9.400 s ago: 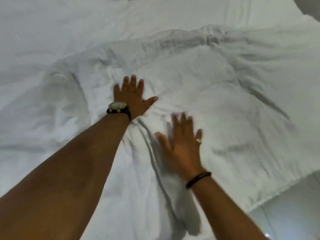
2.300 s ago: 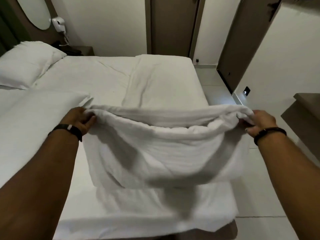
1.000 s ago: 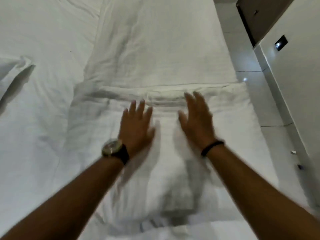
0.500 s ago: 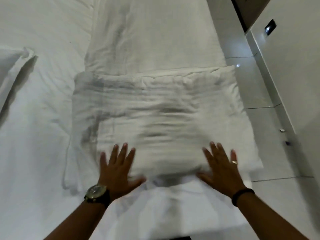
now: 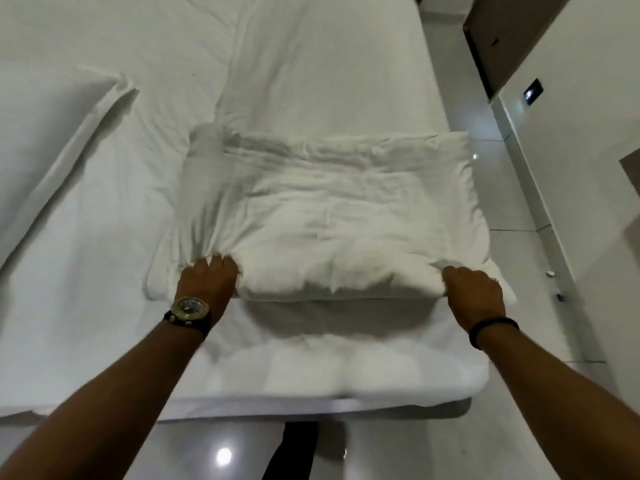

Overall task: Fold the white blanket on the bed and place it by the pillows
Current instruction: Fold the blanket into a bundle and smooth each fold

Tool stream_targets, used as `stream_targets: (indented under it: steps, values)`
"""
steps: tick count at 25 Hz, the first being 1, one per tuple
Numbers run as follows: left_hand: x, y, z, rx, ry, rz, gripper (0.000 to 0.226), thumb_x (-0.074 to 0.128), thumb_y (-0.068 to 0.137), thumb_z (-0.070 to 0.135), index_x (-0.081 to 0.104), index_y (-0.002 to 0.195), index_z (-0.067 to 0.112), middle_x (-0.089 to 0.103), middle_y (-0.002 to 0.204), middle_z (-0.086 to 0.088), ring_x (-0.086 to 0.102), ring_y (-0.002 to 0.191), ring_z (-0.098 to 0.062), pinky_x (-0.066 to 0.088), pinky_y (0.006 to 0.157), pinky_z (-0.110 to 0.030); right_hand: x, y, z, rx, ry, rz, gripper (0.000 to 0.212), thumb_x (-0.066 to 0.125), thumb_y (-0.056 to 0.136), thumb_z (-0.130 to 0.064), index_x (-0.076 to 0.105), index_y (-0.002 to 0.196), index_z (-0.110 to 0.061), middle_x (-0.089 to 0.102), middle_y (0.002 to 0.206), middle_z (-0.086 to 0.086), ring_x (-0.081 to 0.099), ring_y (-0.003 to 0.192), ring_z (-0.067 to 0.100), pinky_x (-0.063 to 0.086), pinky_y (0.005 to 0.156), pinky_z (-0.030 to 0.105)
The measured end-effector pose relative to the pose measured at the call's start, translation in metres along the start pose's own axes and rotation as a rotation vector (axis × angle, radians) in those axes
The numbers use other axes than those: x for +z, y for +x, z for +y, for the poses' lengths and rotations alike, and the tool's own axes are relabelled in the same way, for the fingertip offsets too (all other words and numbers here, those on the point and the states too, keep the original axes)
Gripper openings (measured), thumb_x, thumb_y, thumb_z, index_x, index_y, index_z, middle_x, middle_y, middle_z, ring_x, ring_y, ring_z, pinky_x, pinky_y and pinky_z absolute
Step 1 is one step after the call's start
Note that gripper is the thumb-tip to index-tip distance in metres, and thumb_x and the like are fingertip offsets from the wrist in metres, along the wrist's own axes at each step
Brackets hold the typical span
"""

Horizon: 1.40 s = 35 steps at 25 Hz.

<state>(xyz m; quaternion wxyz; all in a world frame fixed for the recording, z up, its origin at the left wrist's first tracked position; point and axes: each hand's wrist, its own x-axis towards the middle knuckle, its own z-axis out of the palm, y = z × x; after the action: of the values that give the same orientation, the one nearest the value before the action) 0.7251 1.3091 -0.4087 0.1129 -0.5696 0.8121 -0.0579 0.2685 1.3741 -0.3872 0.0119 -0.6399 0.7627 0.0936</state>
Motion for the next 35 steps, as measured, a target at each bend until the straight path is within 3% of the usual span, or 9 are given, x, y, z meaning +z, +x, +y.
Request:
stream_targets:
  steps: [5, 10, 13, 15, 17, 22, 24, 27, 35]
  values:
    - [-0.083, -0.090, -0.014, -0.098, -0.129, -0.088, 0.028, 0.061, 0.080, 0.010, 0.070, 0.105, 0.014, 0.071, 0.104, -0.010, 0.069, 0.092, -0.036, 0.056, 0.076, -0.043, -0.036, -0.097, 0.001, -0.052, 0.077, 0.033, 0.019, 0.051, 0.088, -0.006, 0.064, 0.102, -0.009, 0.068, 0.094, 0.016, 0.066, 0.082, 0.038, 0.046, 0.066, 0.040]
    - [-0.110, -0.215, 0.019, -0.057, -0.012, -0.583, 0.029, 0.059, 0.082, 0.022, 0.070, 0.109, 0.022, 0.070, 0.116, -0.002, 0.066, 0.105, -0.022, 0.053, 0.086, -0.030, -0.049, -0.238, 0.014, -0.178, -0.007, -0.426, 0.027, 0.052, 0.088, -0.022, 0.065, 0.113, -0.020, 0.068, 0.115, 0.003, 0.064, 0.105, 0.023, 0.050, 0.084, 0.029]
    - [-0.116, -0.275, 0.036, -0.002, 0.045, -0.925, 0.055, 0.068, 0.071, 0.018, 0.063, 0.126, 0.014, 0.064, 0.130, -0.006, 0.062, 0.116, -0.021, 0.052, 0.095, -0.029, -0.078, -0.298, 0.029, -0.209, 0.048, -0.896, 0.013, 0.056, 0.067, -0.012, 0.061, 0.076, -0.019, 0.068, 0.086, 0.002, 0.061, 0.079, 0.022, 0.044, 0.059, 0.024]
    - [-0.135, -0.290, 0.037, -0.006, 0.093, -1.010, 0.067, 0.073, 0.069, 0.021, 0.055, 0.133, 0.012, 0.060, 0.134, -0.007, 0.059, 0.120, -0.021, 0.050, 0.098, -0.028, -0.102, -0.305, 0.036, -0.167, 0.106, -1.006, 0.019, 0.048, 0.044, -0.007, 0.052, 0.059, -0.018, 0.059, 0.060, -0.005, 0.051, 0.061, 0.017, 0.034, 0.050, 0.021]
    - [-0.155, -0.288, 0.034, -0.056, 0.085, -0.950, 0.070, 0.074, 0.069, 0.020, 0.053, 0.135, 0.009, 0.060, 0.134, -0.008, 0.058, 0.120, -0.022, 0.050, 0.098, -0.028, -0.116, -0.300, 0.041, -0.188, 0.066, -0.940, 0.018, 0.049, 0.043, -0.006, 0.051, 0.058, -0.017, 0.057, 0.063, -0.002, 0.050, 0.059, 0.016, 0.036, 0.052, 0.023]
    - [-0.202, -0.239, 0.002, -0.177, -0.178, -0.671, 0.050, 0.067, 0.062, 0.010, 0.065, 0.112, 0.012, 0.064, 0.111, -0.007, 0.059, 0.101, -0.023, 0.049, 0.072, -0.025, -0.143, -0.250, 0.048, -0.195, 0.101, -0.524, 0.010, 0.054, 0.087, -0.015, 0.060, 0.080, -0.017, 0.062, 0.089, 0.003, 0.059, 0.080, 0.019, 0.047, 0.070, 0.026]
    - [-0.215, -0.202, -0.012, -0.170, -0.197, -0.475, 0.038, 0.063, 0.064, 0.019, 0.068, 0.101, 0.021, 0.068, 0.108, -0.005, 0.062, 0.098, -0.024, 0.051, 0.077, -0.029, -0.154, -0.214, 0.051, -0.130, 0.089, -0.306, 0.019, 0.052, 0.086, -0.017, 0.066, 0.100, -0.017, 0.066, 0.105, 0.006, 0.062, 0.097, 0.027, 0.050, 0.079, 0.034]
    - [-0.225, -0.138, -0.023, -0.198, -0.005, -0.224, 0.023, 0.060, 0.078, 0.031, 0.066, 0.100, 0.032, 0.068, 0.106, 0.002, 0.065, 0.099, -0.023, 0.042, 0.083, -0.033, -0.167, -0.153, 0.045, -0.043, -0.024, 0.028, 0.020, 0.052, 0.081, -0.015, 0.065, 0.095, -0.023, 0.067, 0.101, 0.005, 0.061, 0.096, 0.033, 0.044, 0.081, 0.041]
    - [-0.203, 0.134, -0.069, -0.149, 0.048, 0.063, 0.018, 0.059, 0.082, 0.040, 0.065, 0.090, 0.025, 0.068, 0.094, -0.003, 0.060, 0.098, -0.032, 0.035, 0.088, -0.042, -0.182, 0.102, 0.012, 0.166, -0.127, 0.214, 0.016, 0.052, 0.089, -0.022, 0.068, 0.091, -0.017, 0.067, 0.101, 0.012, 0.049, 0.109, 0.041, 0.031, 0.100, 0.055]
